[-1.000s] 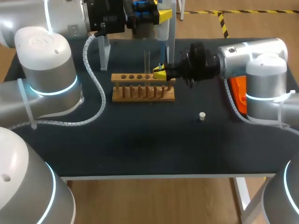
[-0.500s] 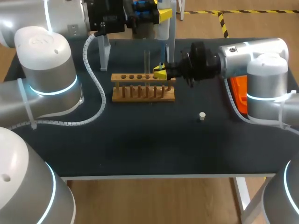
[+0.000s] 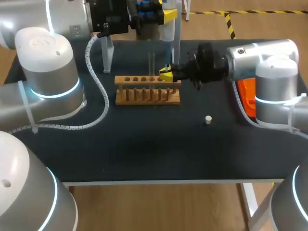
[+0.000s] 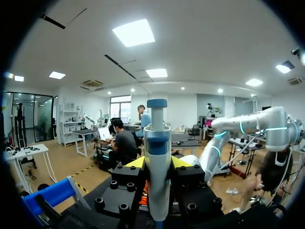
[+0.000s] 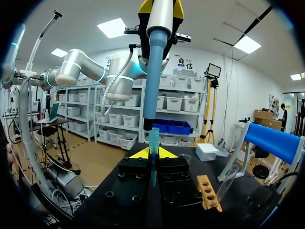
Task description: Invert the test tube, pick up the pipette, mount the tip to pipette, aspirate from beaker and dispense into the tube, eject the tip, return the pipette, and cap with the stopper.
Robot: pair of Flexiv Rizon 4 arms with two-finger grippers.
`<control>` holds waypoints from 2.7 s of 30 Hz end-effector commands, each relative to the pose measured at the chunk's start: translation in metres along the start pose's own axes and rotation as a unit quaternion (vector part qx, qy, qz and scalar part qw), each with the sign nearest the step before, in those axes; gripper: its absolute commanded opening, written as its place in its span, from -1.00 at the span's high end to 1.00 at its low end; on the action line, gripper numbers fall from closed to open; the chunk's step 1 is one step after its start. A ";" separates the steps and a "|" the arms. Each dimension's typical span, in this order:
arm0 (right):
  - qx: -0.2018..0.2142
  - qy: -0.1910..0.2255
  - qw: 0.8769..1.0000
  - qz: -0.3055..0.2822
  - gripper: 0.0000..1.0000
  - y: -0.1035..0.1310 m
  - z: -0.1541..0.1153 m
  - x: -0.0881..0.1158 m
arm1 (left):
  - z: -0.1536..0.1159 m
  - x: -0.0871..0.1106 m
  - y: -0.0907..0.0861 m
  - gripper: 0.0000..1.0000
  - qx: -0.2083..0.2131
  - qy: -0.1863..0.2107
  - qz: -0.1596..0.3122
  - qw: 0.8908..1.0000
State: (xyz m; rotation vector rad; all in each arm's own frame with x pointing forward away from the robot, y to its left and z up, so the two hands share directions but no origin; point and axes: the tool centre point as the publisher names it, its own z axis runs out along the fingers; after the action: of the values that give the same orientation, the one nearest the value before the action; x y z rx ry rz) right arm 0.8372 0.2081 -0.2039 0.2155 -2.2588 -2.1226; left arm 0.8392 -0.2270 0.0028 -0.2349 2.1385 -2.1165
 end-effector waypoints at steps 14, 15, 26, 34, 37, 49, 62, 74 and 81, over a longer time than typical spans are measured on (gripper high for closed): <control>0.003 -0.002 1.000 0.000 1.00 0.002 -0.003 0.002 | -0.001 -0.001 0.001 1.00 0.000 0.001 0.000 1.000; 0.003 -0.002 1.000 0.000 1.00 0.002 -0.003 0.002 | -0.001 -0.001 0.001 1.00 0.000 0.001 0.000 1.000; 0.005 0.006 1.000 -0.009 1.00 0.007 0.001 0.007 | -0.001 -0.001 0.001 1.00 0.000 0.001 0.000 1.000; 0.001 0.009 1.000 -0.011 1.00 0.011 0.001 0.011 | -0.001 -0.001 0.001 1.00 0.000 0.001 0.000 1.000; -0.005 0.009 1.000 -0.006 1.00 0.012 0.001 0.011 | -0.001 -0.001 0.001 1.00 0.000 0.001 0.000 1.000; -0.020 -0.001 1.000 0.019 1.00 0.012 0.002 0.011 | -0.001 -0.001 0.001 1.00 0.000 0.001 0.000 1.000; -0.023 -0.003 1.000 0.020 1.00 0.017 0.003 0.008 | -0.001 -0.001 0.001 1.00 0.000 0.001 0.000 1.000; -0.025 -0.004 1.000 0.011 1.00 0.032 0.002 0.003 | -0.001 -0.001 0.001 1.00 0.000 0.001 0.000 1.000; -0.022 -0.004 1.000 0.009 1.00 0.032 0.002 0.003 | -0.001 -0.001 0.001 1.00 0.000 0.001 0.000 1.000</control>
State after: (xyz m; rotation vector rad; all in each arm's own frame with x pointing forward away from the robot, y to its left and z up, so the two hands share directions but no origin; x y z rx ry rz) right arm 0.8324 0.2111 -0.1818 0.1869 -2.1987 -2.1733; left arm 0.8393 -0.2268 0.0118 -0.2348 2.1370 -2.1165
